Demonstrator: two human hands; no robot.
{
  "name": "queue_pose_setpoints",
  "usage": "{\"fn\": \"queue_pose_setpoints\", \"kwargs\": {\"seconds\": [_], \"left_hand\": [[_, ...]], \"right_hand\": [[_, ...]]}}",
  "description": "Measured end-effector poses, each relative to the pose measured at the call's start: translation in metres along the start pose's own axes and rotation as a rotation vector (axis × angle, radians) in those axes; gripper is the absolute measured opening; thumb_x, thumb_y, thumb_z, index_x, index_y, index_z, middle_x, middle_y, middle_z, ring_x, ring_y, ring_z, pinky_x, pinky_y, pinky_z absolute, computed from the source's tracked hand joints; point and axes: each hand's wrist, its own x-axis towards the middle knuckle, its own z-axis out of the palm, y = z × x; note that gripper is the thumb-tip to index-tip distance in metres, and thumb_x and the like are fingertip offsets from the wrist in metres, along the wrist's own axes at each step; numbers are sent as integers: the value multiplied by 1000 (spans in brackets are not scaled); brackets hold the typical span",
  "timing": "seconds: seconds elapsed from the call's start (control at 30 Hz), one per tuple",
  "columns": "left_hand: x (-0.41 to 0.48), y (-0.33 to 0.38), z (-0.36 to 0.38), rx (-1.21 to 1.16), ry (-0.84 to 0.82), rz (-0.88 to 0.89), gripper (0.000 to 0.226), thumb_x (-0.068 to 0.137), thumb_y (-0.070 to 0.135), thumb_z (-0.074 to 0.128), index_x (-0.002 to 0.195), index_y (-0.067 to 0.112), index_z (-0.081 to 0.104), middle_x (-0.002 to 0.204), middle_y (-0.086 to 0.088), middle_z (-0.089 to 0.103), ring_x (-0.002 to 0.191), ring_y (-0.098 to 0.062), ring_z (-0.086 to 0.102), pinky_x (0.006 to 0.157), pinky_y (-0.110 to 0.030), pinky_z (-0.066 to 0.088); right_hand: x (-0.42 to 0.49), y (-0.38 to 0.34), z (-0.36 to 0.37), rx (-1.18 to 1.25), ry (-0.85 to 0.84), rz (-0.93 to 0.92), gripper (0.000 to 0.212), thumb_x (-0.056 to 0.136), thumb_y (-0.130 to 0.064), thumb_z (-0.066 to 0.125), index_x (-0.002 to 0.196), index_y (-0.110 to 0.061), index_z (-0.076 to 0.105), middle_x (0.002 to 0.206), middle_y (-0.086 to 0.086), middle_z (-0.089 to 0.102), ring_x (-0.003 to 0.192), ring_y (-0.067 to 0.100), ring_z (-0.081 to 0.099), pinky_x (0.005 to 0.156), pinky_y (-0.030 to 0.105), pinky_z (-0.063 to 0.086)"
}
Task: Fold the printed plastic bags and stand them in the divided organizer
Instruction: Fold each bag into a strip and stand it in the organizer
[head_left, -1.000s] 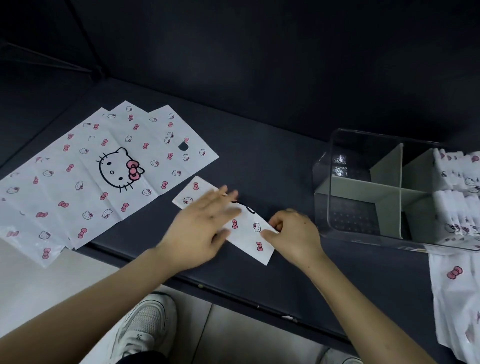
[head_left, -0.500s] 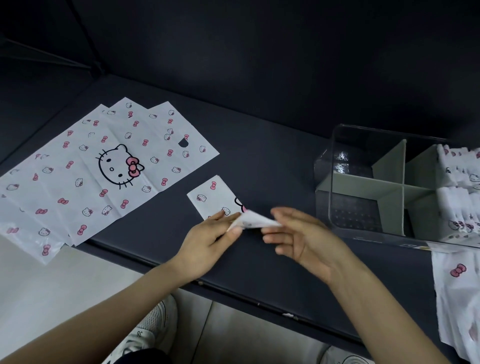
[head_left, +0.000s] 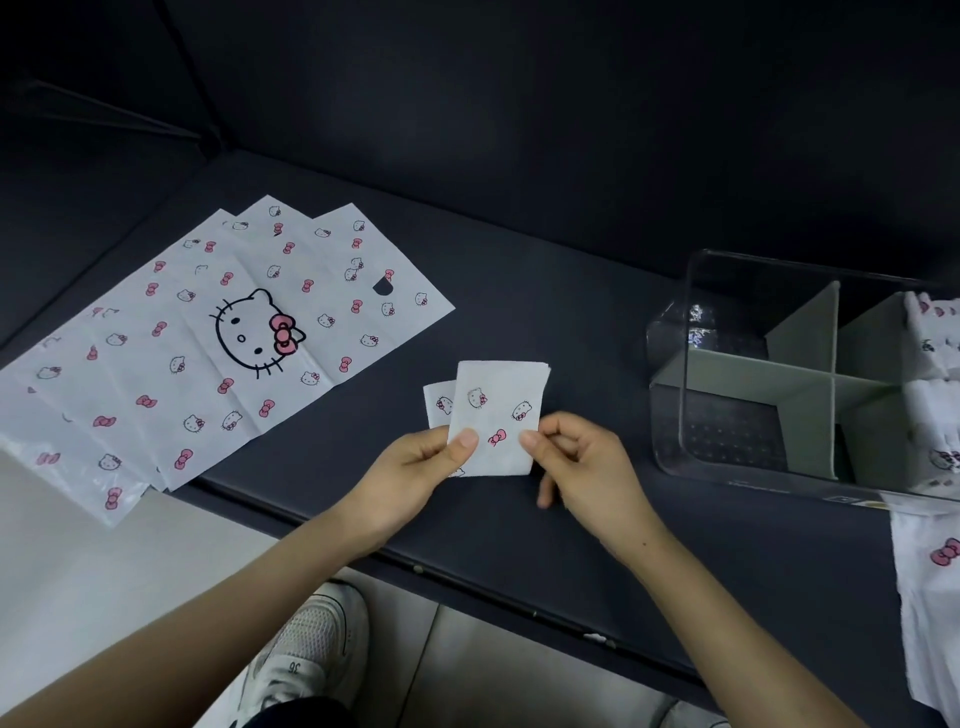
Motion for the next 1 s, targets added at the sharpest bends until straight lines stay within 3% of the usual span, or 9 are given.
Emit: {"fn": "queue_pose_setpoints", "kwargs": {"seconds": [0.1,0.2,0.3,0.4,0.5,0.6,0.73,1.0], "left_hand": [[-4,-7,1,182,128,142,23,92,51,53,101,36,68,102,6,71,93,-15,64,84,-28,50],[-8,-17,-4,485,331,305,27,84,52,49,110,49,58,91,15,69,91,-12,61,95,-25,41],[-4,-27,-14,804,442,404,52,83,49,52,126,20,55,94,17,64,95,-9,54,98,-35,36],[-1,-34,-21,1102,517,523,57,84,46,52,128,10,51,119,-8,59,114,-23,50,108,-41,26],[-1,-32,-24,1219,413,673,53,90,38,50,134,10,51,142,-17,45,135,-34,37,116,-49,19],[1,-31,-24,1344,265,700,50,96,35,41,141,14,45,152,-14,33,143,-32,26,118,-50,15],[0,-36,-24,1434,175,643,51,102,36,26,145,11,38,154,-13,30,144,-29,25,118,-46,16],[-9,-46,-22,1451,103,578,55,104,39,21,142,5,40,150,-11,38,142,-23,29,116,-38,20]], "right_hand": [[1,5,4,-212,24,-19,19,94,-23,58,76,-18,59,63,-7,66,37,11,50,52,23,42],[6,4,5,-359,38,-34,21,94,-28,58,73,-25,57,53,-18,58,36,7,49,52,26,45],[10,2,7,-501,38,-30,19,93,-32,58,74,-29,58,55,-18,59,44,5,53,58,29,49],[12,-2,10,-594,26,-3,15,93,-34,57,82,-26,63,74,-11,69,68,7,63,68,30,51],[13,-5,12,-657,33,-18,15,92,-36,57,84,-26,65,79,-8,70,80,12,64,71,28,50],[13,-7,14,-750,18,-60,17,93,-38,54,88,-27,65,64,-11,58,68,10,56,66,27,45],[12,-5,17,-842,7,-101,18,95,-41,50,91,-29,63,57,-13,44,66,9,48,59,24,35],[10,-5,20,-859,18,-97,24,95,-48,48,94,-30,63,63,-11,48,70,7,48,59,24,34]]}}
